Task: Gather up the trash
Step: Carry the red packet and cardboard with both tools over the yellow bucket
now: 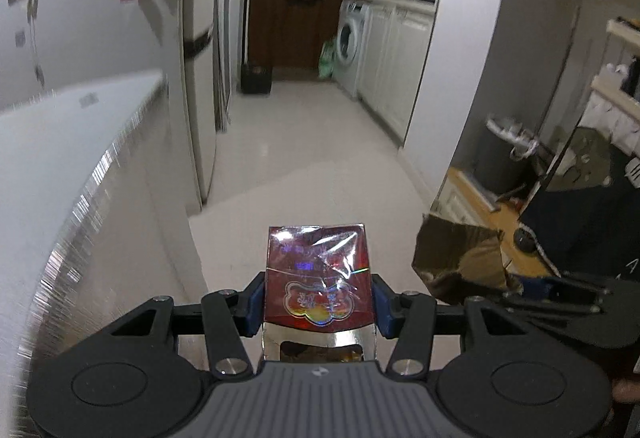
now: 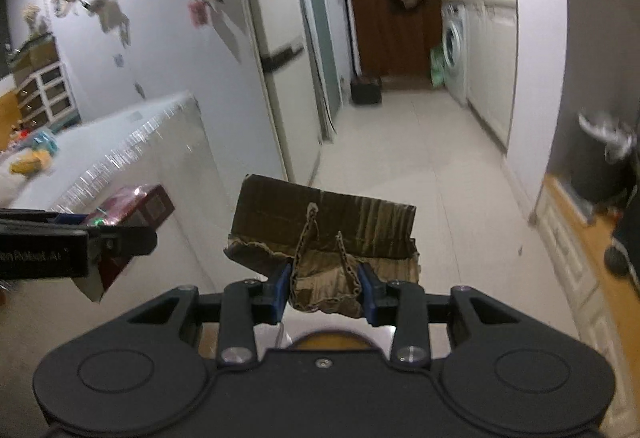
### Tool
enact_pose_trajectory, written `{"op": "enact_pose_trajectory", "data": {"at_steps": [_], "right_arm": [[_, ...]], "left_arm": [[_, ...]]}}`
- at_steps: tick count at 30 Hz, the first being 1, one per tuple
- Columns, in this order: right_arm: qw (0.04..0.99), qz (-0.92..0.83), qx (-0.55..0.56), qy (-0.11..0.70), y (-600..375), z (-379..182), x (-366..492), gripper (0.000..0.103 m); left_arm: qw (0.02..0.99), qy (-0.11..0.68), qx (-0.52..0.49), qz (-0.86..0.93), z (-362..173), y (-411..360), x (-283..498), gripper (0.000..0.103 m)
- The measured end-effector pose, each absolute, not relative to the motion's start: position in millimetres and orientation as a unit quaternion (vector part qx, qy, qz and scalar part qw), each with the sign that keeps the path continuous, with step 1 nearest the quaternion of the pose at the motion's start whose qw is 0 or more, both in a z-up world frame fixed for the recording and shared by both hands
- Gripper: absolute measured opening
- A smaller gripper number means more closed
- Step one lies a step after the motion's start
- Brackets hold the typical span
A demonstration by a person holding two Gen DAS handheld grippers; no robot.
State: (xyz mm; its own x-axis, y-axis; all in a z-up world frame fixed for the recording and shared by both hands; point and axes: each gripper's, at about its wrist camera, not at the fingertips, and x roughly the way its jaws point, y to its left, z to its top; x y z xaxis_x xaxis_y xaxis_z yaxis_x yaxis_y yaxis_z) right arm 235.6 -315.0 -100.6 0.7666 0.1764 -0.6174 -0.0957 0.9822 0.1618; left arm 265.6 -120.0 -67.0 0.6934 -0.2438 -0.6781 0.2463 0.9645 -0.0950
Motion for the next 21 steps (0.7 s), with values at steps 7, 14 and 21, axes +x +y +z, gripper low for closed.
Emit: {"op": "enact_pose_trajectory", "data": {"at_steps": [7, 14, 21], "right_arm": [[0.907, 0.062, 0.081, 0.408, -318, -170, 266, 0.037], [0.876, 0.062, 0.079, 0.472, -318, -226, 296, 0.037], [0.845, 0.045, 0.083, 0.527, -324, -273, 318, 0.037]], "left_arm": [[0.896, 0.427, -0.004, -0.124, -132, -130, 304, 0.053], [0.868, 0.484, -0.014, -0.112, -199, -130, 336, 0.053], [0.828, 0.550, -0.029, -0.104, -266, -127, 360, 0.053]]}}
